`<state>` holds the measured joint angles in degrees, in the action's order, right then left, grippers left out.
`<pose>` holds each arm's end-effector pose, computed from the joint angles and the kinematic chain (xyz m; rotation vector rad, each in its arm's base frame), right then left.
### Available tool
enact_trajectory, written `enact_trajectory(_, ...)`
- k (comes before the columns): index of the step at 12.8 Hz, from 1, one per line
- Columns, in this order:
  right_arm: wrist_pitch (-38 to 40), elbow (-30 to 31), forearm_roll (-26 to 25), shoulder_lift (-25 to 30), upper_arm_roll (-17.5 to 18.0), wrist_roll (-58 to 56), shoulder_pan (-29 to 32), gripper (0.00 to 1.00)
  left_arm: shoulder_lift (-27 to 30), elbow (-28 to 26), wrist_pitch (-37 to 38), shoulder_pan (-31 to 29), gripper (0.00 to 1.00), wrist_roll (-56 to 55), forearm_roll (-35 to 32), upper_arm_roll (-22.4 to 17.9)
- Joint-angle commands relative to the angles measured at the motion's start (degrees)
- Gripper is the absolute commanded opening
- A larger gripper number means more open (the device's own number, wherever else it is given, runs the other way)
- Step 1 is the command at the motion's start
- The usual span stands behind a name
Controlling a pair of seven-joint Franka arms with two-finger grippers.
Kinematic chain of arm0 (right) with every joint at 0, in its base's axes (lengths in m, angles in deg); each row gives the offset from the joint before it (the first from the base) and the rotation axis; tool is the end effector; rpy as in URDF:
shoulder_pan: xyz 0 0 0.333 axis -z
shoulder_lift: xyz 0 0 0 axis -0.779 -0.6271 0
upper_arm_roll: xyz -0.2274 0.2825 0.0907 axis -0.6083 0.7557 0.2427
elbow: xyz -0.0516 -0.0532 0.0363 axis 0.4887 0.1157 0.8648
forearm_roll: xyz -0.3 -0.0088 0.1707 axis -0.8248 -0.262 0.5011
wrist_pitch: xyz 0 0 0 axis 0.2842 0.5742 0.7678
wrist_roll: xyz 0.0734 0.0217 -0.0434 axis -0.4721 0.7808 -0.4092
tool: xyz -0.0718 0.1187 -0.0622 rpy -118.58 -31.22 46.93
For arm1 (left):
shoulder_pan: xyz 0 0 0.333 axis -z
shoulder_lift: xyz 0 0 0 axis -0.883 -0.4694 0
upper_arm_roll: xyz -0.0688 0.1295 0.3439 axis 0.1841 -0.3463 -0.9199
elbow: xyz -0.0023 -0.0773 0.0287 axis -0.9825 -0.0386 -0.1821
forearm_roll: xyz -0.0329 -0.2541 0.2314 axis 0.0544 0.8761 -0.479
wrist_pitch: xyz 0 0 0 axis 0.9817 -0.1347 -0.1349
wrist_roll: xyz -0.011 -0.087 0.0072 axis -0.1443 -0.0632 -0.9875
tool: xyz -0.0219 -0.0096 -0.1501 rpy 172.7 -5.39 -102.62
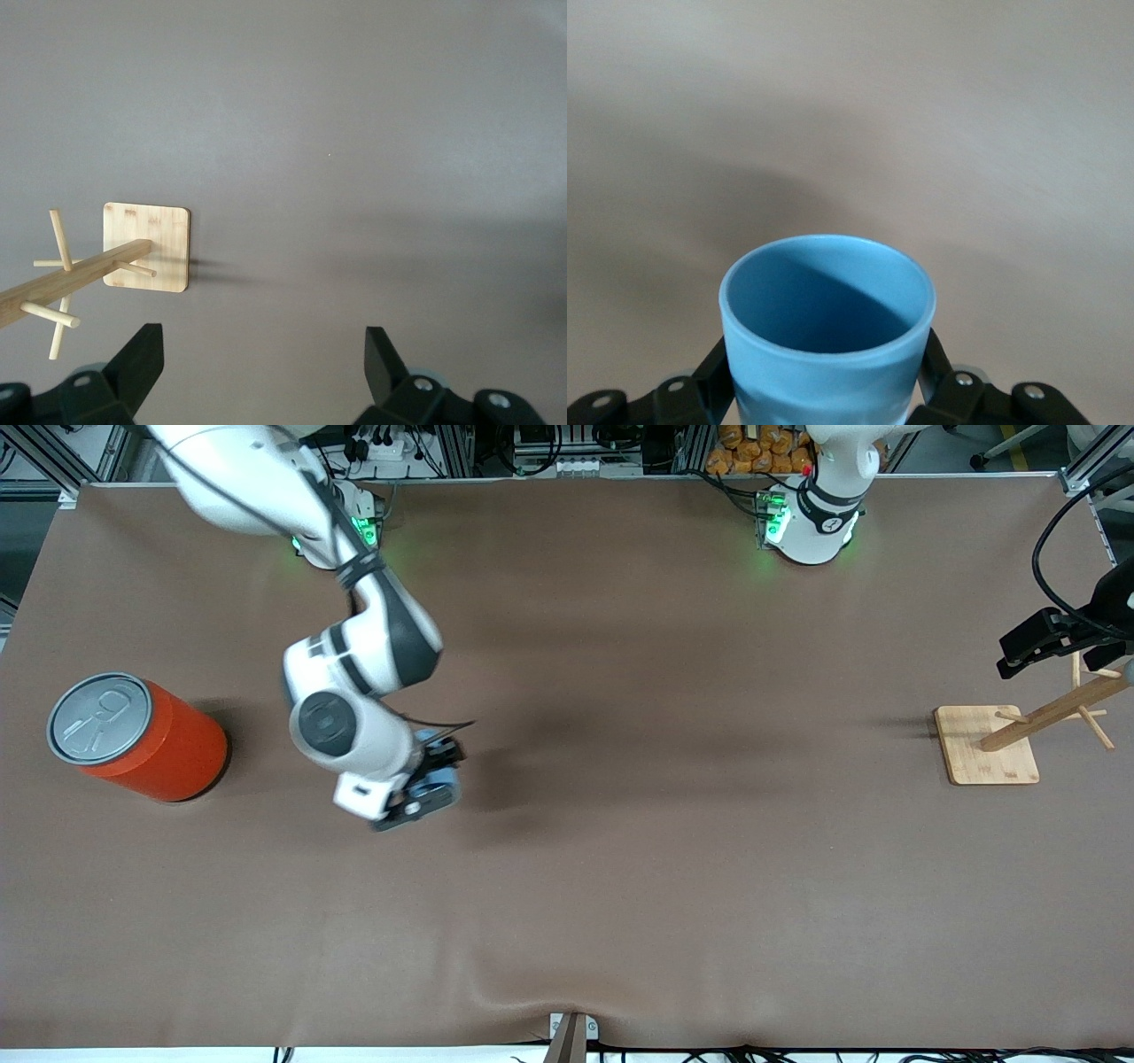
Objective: Flip cup
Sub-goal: 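Lift the blue cup with the right gripper and carry it toward the table middle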
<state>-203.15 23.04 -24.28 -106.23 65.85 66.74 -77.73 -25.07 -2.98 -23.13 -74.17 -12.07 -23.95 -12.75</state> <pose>0.5837 0.3332 0.3722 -2.9639 -0.7183 0.1396 0.5188 -0.0135 0.6593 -3.0967 -0.1080 -0.0734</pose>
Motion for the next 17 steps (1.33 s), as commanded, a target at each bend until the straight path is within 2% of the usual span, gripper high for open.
enact_trajectory(1, 0.8, -4.3, -0.2, -0.8, -1.0, -7.3, -5.2, 0.23, 0.0, 0.5, 0.3, -0.5, 1.00, 0.4, 0.8, 0.4)
enact_trajectory(5, 0.3, -4.4, -1.8, -0.5, -1.0, -19.6, -10.8, 0.22, 0.0, 0.5, 0.3, -0.2, 1.00, 0.4, 0.9, 0.5)
enact_trajectory(10, -1.3, -3.9, -13.5, -1.5, -1.0, -26.0, -18.4, 0.21, -0.5, 0.5, -0.3, 0.4, 1.00, 0.4, 0.6, 0.6)
enact_trajectory(11, -1.4, -3.8, -13.4, -2.0, -0.9, -27.0, -19.0, 0.17, -0.5, 0.5, -0.3, 0.4, 1.00, 0.4, 0.5, 0.6)
enact_trajectory(15, -3.7, -3.1, -13.0, -6.0, -1.0, -22.4, -23.4, 0.16, -0.6, 0.2, -0.3, 0.1, 1.00, 0.1, 0.9, 0.6)
enact_trajectory(17, -3.2, -2.5, -12.9, -7.9, -0.9, -21.7, -23.7, 0.11, -2.3, 0.0, -0.3, -0.2, 1.00, 0.2, 1.1, 0.6)
